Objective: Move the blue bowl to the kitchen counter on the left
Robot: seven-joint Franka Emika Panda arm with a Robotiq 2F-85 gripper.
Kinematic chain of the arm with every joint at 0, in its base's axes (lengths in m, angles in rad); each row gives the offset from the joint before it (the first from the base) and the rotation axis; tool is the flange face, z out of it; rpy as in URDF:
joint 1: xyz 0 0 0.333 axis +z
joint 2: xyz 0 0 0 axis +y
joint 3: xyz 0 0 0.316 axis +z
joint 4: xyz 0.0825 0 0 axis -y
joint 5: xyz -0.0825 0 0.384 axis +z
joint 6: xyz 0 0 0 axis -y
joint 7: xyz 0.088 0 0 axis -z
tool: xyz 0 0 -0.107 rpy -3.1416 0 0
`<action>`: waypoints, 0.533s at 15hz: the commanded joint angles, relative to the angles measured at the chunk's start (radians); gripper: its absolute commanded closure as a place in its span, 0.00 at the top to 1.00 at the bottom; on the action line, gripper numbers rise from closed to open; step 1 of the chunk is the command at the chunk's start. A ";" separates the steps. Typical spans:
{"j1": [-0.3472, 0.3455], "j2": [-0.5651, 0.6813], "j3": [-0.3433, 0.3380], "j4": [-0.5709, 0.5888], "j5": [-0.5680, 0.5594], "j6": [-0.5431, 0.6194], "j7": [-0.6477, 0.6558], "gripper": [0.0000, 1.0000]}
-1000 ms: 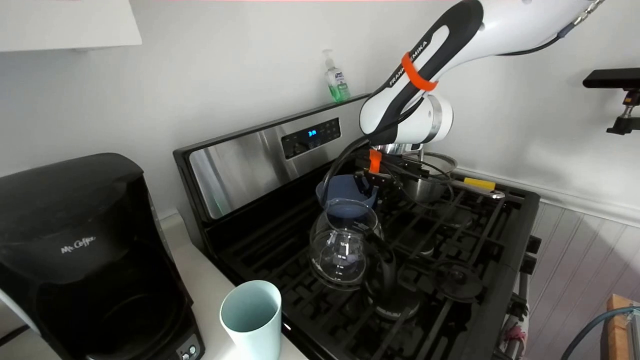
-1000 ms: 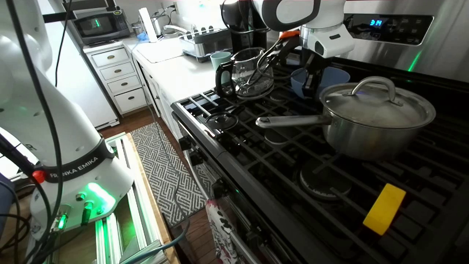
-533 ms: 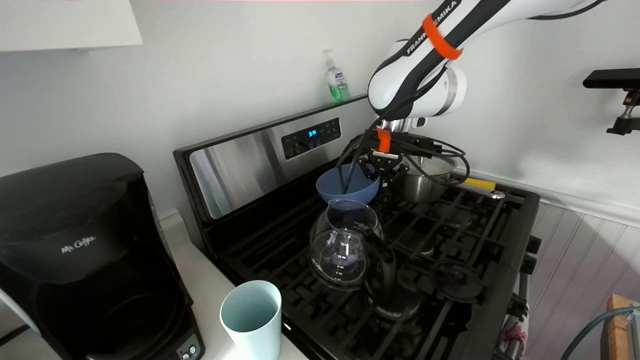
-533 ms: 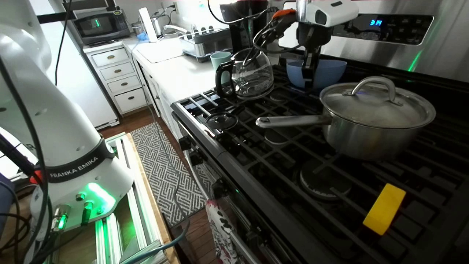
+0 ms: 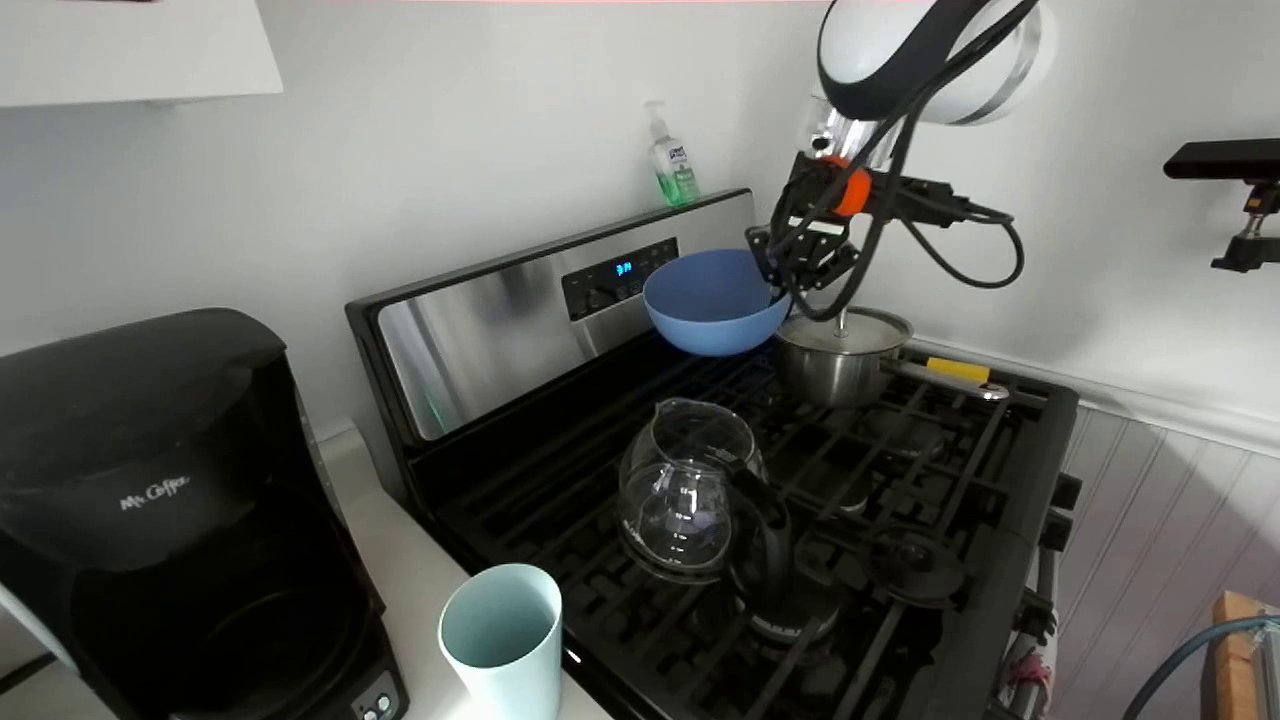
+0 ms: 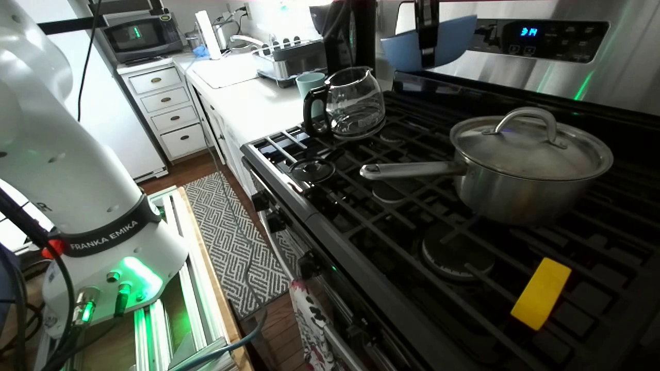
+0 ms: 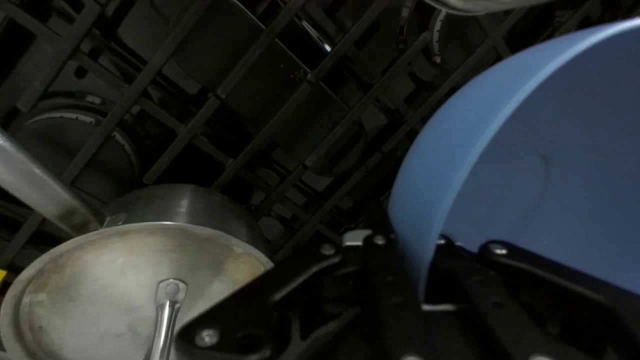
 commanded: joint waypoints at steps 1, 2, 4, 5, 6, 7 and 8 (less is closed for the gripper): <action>-0.022 -0.199 0.025 -0.072 -0.009 -0.144 -0.126 0.02; -0.016 -0.233 0.030 -0.068 0.001 -0.211 -0.171 0.02; 0.005 -0.290 0.050 -0.063 0.021 -0.312 -0.240 0.02; 0.019 -0.310 0.066 -0.063 0.030 -0.353 -0.265 0.02; 0.035 -0.326 0.084 -0.071 0.041 -0.378 -0.286 0.02; 0.052 -0.338 0.099 -0.077 0.056 -0.402 -0.311 0.02; 0.072 -0.348 0.118 -0.094 0.068 -0.400 -0.334 0.02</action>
